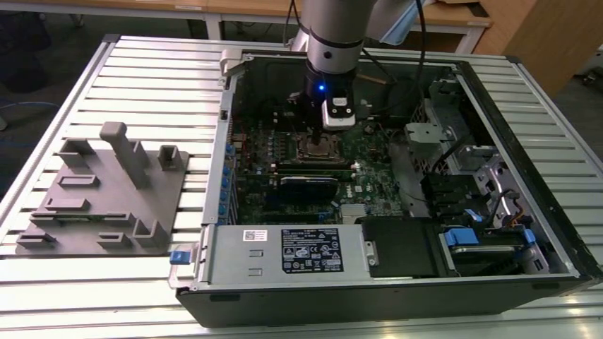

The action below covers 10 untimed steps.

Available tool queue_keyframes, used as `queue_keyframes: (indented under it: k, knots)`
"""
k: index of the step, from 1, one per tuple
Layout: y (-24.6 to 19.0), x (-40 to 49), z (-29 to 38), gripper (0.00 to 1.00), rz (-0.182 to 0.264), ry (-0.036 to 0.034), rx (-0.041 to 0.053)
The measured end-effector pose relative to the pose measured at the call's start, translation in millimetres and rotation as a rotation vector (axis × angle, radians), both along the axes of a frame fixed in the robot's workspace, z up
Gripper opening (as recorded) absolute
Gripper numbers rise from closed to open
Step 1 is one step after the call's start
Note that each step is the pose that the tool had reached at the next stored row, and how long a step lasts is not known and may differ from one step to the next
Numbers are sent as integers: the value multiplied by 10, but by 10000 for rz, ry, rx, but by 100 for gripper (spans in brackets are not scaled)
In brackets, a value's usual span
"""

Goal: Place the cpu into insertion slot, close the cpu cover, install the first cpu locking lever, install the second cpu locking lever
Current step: 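Close the cpu cover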

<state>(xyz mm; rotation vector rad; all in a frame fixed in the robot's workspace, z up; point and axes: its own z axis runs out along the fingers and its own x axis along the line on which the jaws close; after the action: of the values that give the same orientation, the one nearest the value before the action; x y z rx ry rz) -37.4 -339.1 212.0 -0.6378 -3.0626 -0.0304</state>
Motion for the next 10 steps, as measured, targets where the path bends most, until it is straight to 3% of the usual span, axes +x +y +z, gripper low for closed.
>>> queue_keyframes:
  k: [10]
  knots:
    - [0, 0, -9, 10, 1434, -9, 82]
